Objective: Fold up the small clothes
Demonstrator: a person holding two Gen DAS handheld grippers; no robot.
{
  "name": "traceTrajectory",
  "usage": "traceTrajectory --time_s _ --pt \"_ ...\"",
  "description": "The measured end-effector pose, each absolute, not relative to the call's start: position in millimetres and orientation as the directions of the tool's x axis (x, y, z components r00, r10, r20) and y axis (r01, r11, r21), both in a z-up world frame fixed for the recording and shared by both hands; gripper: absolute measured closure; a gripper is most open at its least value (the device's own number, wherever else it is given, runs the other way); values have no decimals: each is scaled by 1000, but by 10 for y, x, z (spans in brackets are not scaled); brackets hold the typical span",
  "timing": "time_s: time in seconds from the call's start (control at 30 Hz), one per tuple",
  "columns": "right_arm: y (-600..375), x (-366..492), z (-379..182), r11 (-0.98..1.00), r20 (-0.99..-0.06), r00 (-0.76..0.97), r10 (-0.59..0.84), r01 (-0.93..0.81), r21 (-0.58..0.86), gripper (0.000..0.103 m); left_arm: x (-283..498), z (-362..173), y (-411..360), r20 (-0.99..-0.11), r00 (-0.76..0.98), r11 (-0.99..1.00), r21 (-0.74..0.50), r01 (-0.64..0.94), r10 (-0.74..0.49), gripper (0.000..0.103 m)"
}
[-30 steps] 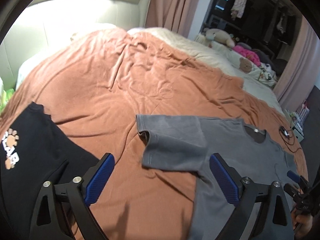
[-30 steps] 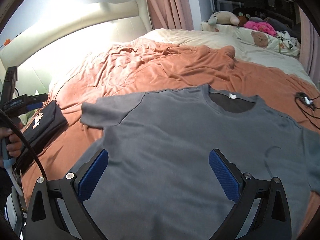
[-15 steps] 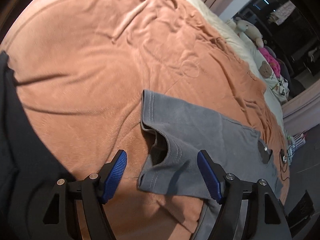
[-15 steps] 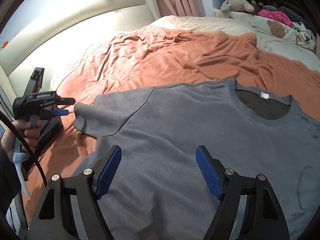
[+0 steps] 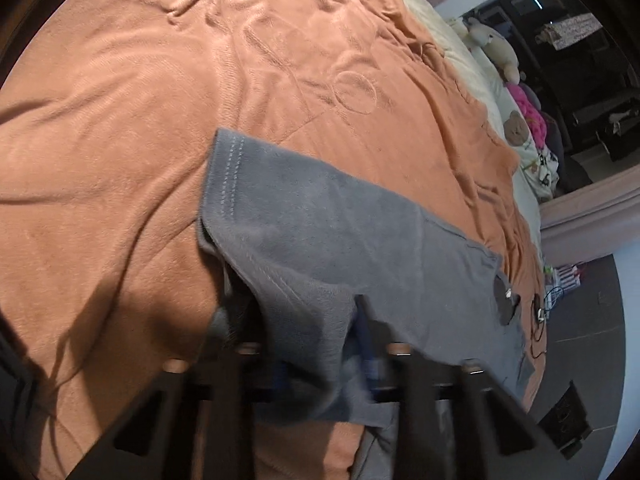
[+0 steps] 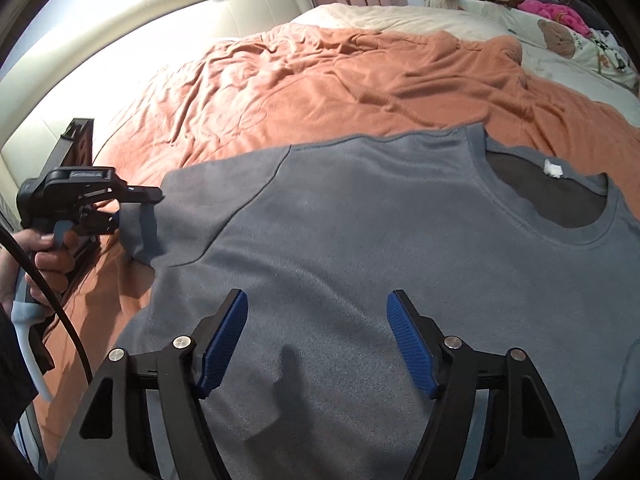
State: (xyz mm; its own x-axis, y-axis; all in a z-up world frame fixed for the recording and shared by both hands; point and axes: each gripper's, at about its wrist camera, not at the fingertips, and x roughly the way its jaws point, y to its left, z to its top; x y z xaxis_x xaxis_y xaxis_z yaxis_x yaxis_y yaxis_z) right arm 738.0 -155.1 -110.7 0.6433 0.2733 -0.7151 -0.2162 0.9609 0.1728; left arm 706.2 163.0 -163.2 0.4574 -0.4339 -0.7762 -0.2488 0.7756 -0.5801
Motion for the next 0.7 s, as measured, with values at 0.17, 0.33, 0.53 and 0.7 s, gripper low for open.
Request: traceTrajectory --time_s 0.17,0.33,0.53,0.7 --pt "-1615 7381 -1125 958 -713 642 283 -221 182 34 7127 -1369 1557 -775 503 828 -529 -185 -383 98" --pt "-1752 7337 -1104 962 -708 651 274 -188 199 34 7205 -1092 1435 -752 541 845 -519 -133 -377 99" --pt "-1902 7161 -1010 966 -693 673 259 -163 203 34 7282 -782 1005 -748 546 881 -471 -38 -376 99" --pt "-2072 6980 -972 967 -689 680 250 -137 215 34 7288 -711 580 -755 521 893 -449 31 -398 99"
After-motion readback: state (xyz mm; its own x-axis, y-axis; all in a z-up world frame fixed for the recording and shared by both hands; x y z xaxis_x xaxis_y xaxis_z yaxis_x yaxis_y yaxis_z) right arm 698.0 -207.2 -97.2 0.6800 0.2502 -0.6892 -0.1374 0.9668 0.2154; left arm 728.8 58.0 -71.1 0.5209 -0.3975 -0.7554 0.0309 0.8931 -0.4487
